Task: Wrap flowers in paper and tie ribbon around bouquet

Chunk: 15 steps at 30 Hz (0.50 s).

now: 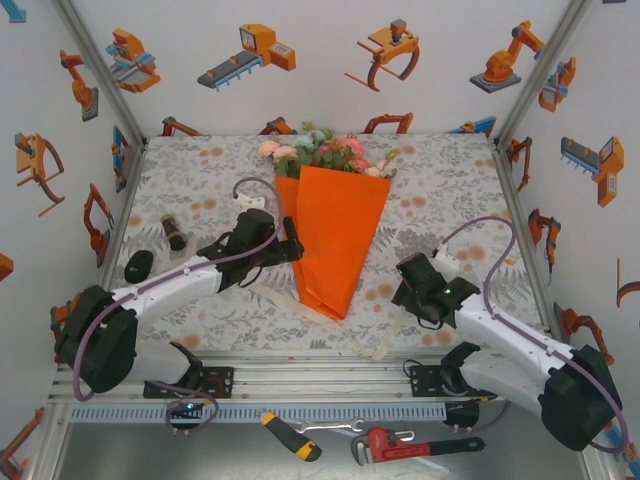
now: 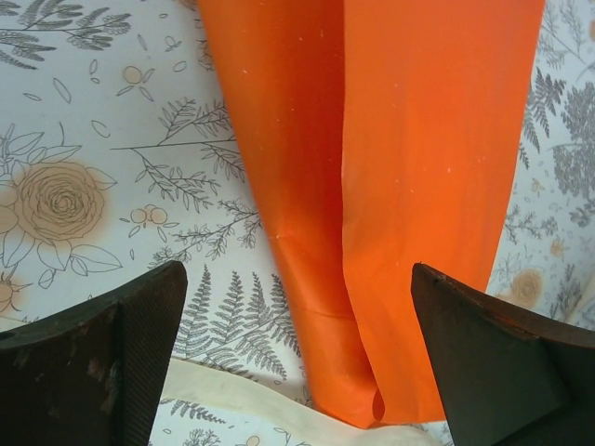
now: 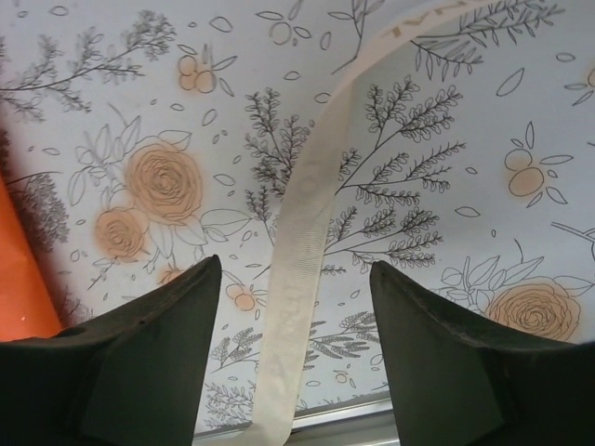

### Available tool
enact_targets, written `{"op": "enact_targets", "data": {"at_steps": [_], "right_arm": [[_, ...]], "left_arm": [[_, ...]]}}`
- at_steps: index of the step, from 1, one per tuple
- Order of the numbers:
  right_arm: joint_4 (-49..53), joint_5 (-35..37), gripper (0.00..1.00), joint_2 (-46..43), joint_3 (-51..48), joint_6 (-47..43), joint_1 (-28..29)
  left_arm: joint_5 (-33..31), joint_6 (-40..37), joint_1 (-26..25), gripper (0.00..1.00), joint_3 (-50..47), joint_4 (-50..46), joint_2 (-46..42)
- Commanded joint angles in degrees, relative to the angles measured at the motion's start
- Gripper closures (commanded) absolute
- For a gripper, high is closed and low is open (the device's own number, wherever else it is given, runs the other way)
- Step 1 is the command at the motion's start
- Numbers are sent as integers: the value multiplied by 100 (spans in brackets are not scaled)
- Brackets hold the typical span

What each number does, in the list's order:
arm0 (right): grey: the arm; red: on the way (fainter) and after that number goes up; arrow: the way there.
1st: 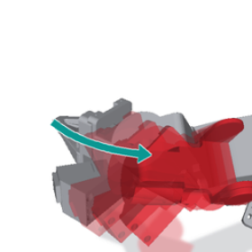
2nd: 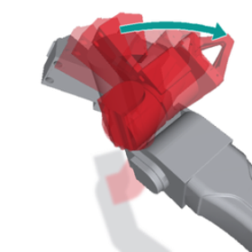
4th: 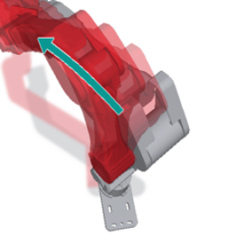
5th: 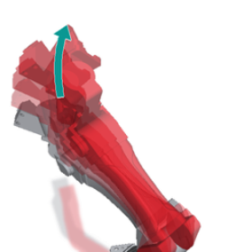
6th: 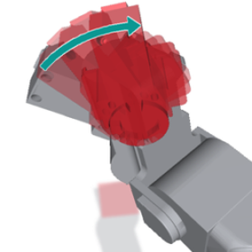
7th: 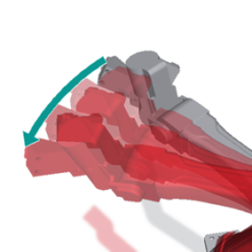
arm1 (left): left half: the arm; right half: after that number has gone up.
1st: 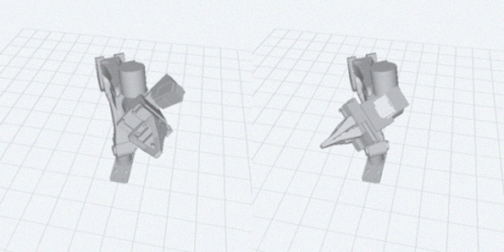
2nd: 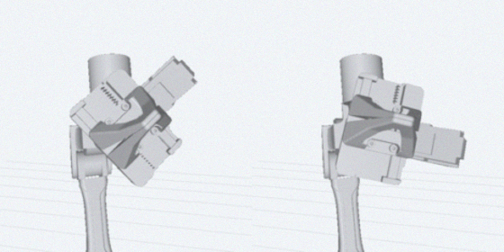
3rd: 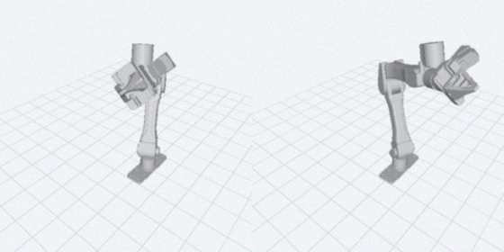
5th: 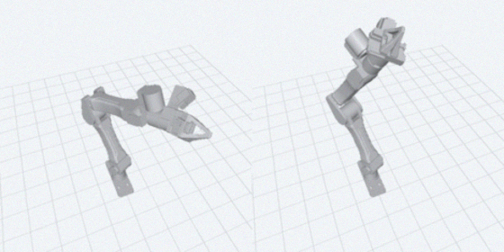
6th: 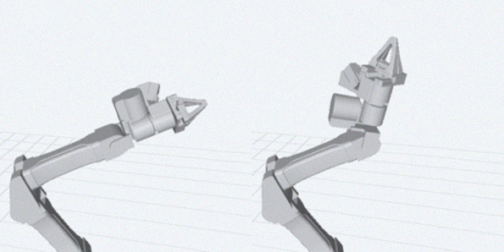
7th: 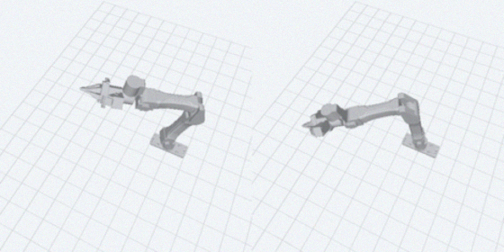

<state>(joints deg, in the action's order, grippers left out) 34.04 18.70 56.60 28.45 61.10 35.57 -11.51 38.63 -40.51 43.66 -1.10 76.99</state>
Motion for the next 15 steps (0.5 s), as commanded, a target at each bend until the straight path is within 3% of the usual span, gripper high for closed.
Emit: {"op": "enact_targets", "data": {"at_steps": [1,4,8,9,15], "right_arm": [[-310,104,38,409,-100,175,-67],[-898,-28,52,850,-126,88,-118],[-1053,281,96,1106,-60,104,-542],[-1089,288,100,1107,-31,59,-802],[-1309,662,100,988,177,-588,-1897]], "left_arm": [[-234,238,43,2,-110,-73,-157],[-240,165,54,2,-82,-104,-141],[-341,123,81,3,-75,-227,-187],[-362,139,95,3,-90,-240,-208],[-283,729,257,3,-67,-479,-188]]}}
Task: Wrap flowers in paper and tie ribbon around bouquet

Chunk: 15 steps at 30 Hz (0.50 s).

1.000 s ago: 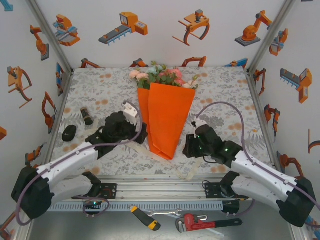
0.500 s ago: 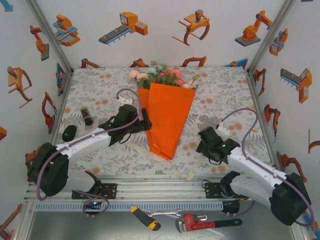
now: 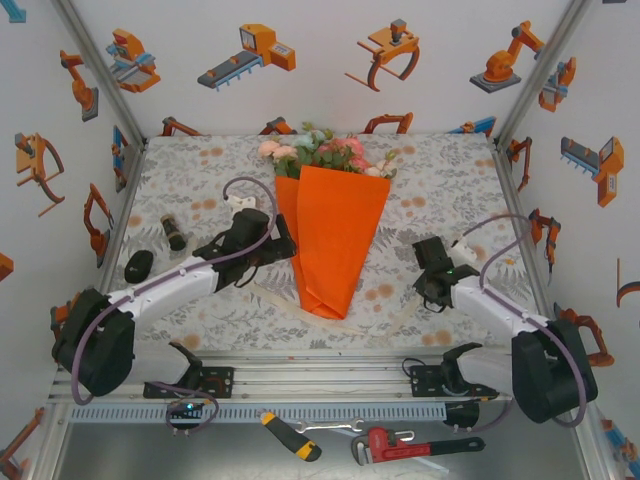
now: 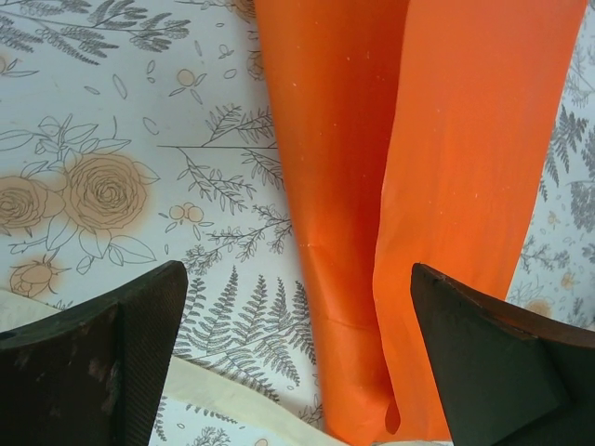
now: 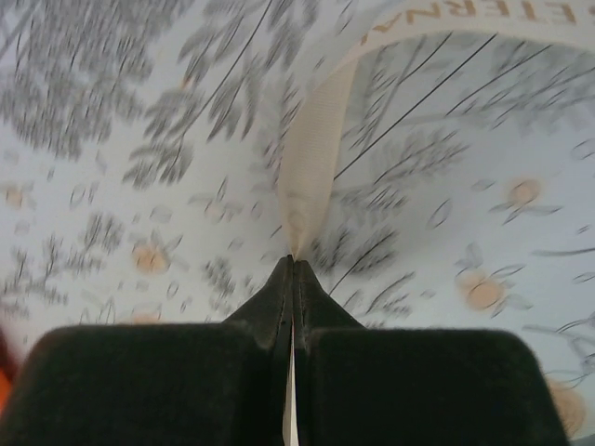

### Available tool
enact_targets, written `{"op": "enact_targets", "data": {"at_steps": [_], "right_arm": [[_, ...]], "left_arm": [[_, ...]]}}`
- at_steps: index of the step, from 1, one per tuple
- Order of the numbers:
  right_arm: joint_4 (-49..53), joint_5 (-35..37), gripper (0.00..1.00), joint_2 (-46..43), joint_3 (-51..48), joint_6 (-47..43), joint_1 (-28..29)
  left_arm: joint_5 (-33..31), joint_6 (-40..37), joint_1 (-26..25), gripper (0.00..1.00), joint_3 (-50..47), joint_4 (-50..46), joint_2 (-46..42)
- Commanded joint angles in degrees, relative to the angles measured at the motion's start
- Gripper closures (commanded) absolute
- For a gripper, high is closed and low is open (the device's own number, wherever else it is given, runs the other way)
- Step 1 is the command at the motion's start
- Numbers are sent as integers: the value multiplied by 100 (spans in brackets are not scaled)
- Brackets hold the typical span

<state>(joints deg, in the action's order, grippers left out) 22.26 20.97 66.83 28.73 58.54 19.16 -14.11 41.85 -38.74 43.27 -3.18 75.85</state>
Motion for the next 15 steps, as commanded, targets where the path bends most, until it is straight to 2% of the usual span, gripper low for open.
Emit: {"op": "enact_targets", "data": {"at_steps": [1,3,4,5,8,11,13,15], "right_arm": [[-194,481,100,-47,165,-480,-396],[-364,493,78,-8,160,-756,-596],[-461,283,60,9,187,-922,-696],[-593,-121,49,4,253,-1187,-771],[-605,-1022,42,-283,451,-1480,-773],[-1195,-2546,39,-694,357,-1477,-634],[-1851,-3353,32,-721,234,-1284,-205],[-2146,-3499,27,-524,302,-1110,369]], "left_arm": [[106,480,116,3,-20,-278,-62],[381,450,129,3,-1,-153,-11],[493,447,125,3,8,-87,22],[599,435,130,3,32,-16,60],[993,377,132,3,161,110,234],[1192,384,142,3,307,178,503],[1196,352,152,3,377,267,704],[1139,307,173,3,439,391,907]]}}
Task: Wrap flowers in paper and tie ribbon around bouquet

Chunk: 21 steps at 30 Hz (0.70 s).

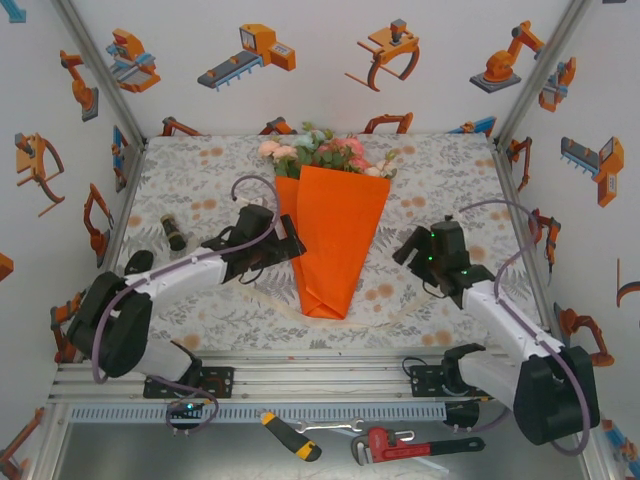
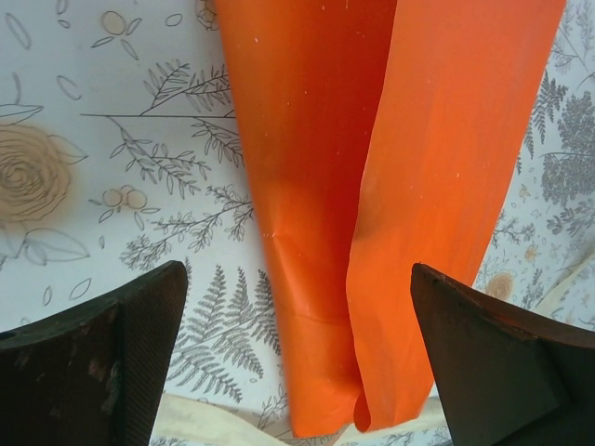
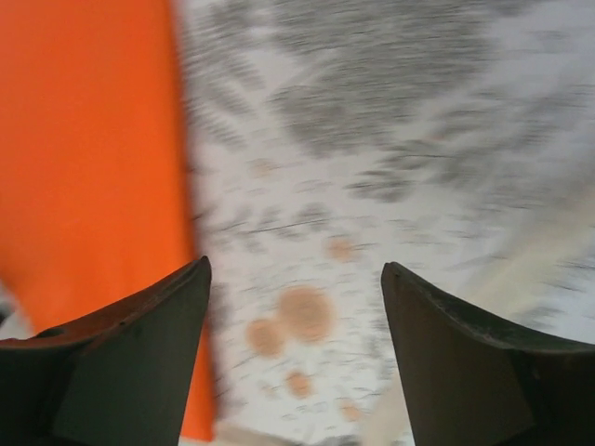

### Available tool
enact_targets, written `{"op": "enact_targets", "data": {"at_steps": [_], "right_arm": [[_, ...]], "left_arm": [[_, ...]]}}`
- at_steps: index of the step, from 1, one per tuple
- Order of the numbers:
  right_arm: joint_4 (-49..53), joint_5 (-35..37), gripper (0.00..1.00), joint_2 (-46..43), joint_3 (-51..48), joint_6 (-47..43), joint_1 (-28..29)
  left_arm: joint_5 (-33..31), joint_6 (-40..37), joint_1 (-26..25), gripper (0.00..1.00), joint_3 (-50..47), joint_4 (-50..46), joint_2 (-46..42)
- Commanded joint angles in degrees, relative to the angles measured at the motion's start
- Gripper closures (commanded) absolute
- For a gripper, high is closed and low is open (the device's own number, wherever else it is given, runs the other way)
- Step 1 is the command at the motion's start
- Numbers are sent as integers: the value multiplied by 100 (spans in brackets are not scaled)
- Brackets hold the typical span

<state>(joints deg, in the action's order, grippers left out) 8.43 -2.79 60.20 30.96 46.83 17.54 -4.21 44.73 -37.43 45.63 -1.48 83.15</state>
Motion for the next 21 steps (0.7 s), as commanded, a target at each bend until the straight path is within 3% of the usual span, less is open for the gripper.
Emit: {"op": "enact_targets", "data": {"at_steps": [1,8,14,21], "right_arm": [[-905,-1076,24,292,121,120,800],[-2084,-977,24,1750,253,251,1024],[-3003,-1599,42,2791,455,566,1024],[-3287,-1641,61,3008,469,850,1023]], "left_arm": [[154,13,67,3,254,241,316],[406,149,257,0,493,581,1004],[911,539,289,31,293,1203,1313],[1408,1019,346,54,95,1870,1551]]}}
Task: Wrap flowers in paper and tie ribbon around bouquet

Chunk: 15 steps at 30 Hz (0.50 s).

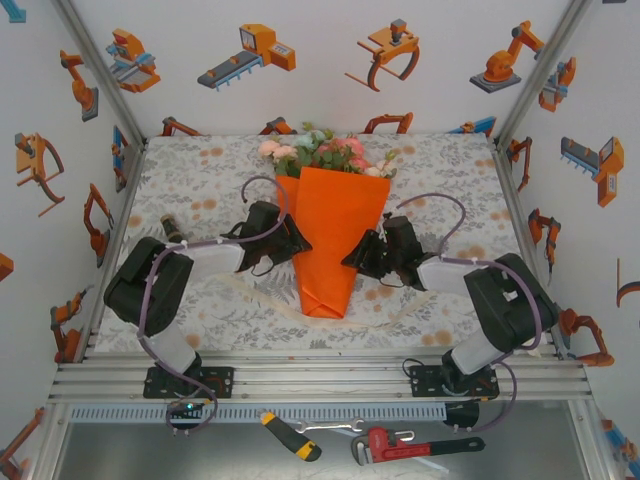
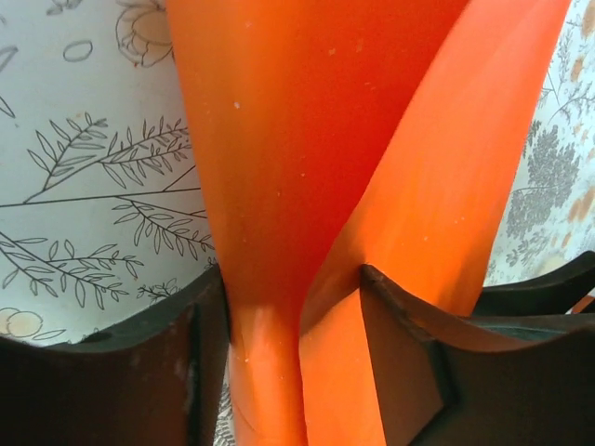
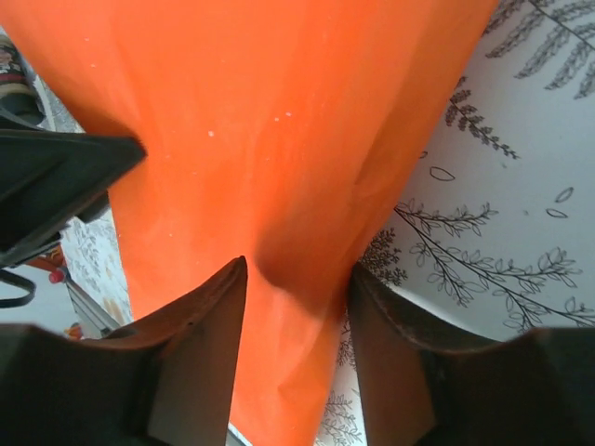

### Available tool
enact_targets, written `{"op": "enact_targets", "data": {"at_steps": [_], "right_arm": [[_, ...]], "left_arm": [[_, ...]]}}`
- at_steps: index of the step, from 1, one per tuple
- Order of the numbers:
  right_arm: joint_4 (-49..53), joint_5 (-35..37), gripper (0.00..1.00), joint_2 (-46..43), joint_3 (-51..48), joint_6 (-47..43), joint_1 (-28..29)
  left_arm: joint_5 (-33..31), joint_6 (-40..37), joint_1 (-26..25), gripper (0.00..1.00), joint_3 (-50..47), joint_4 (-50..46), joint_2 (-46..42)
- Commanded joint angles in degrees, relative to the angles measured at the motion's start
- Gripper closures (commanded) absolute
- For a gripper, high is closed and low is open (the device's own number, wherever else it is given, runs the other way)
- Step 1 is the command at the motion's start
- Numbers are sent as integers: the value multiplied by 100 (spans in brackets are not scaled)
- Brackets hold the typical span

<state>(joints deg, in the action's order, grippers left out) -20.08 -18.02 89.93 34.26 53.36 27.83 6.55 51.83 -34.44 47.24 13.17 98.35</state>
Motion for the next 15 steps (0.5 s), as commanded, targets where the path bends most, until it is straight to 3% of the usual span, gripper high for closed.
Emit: {"op": "enact_targets", "data": {"at_steps": [1,6,10,15], "right_arm": [[-419,-114,65,27,161,228,-11],[-28,-99,84,-311,431,192,-4],[492,-140,92,-732,541,50,18],[950,-63,94,-1253,169,36,248]], "left_arm": [[370,332,58,60,-49,401,3],[455,390,128,97,18,313,-431],[587,345,132,100,187,-247,-852],[613,549,-28,100,-143,-546,-1229]]}}
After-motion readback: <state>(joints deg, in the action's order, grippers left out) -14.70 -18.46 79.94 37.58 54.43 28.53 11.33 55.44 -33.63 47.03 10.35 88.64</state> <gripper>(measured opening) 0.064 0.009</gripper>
